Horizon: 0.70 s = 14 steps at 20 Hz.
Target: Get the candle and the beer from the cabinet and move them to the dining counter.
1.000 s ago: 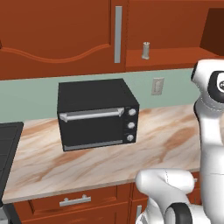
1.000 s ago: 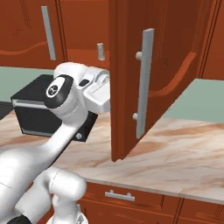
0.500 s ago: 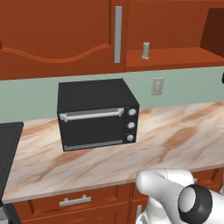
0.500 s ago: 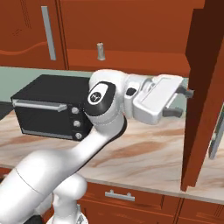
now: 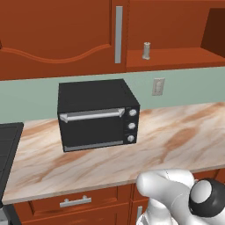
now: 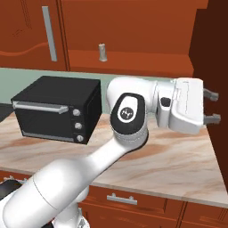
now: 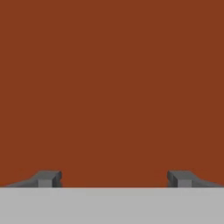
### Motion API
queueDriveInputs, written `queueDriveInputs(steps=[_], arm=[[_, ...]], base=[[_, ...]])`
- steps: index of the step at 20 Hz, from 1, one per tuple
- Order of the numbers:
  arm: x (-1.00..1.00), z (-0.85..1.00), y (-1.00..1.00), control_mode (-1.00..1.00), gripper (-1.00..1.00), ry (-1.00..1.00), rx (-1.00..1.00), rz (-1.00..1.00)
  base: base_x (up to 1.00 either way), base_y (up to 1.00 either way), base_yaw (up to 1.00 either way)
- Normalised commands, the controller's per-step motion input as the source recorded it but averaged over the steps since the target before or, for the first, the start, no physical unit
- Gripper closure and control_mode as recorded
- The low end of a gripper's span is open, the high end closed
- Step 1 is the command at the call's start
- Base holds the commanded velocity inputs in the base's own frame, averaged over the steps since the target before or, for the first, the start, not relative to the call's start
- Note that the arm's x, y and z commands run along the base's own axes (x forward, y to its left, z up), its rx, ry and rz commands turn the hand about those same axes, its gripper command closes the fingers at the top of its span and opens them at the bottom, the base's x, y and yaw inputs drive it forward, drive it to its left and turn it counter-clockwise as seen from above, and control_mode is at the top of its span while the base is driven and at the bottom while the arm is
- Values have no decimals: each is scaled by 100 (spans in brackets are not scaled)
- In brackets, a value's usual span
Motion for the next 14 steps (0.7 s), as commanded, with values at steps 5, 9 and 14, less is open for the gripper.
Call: queueDriveInputs(steps=[5,9,14], arm=[[-22,-15,77,-100,-100,0,0,29],[-20,-11,100,-100,-100,0,-2,31],[3,-6,100,-100,-100,1,0,40]], base=[[0,0,0],[0,0,0],[0,0,0]])
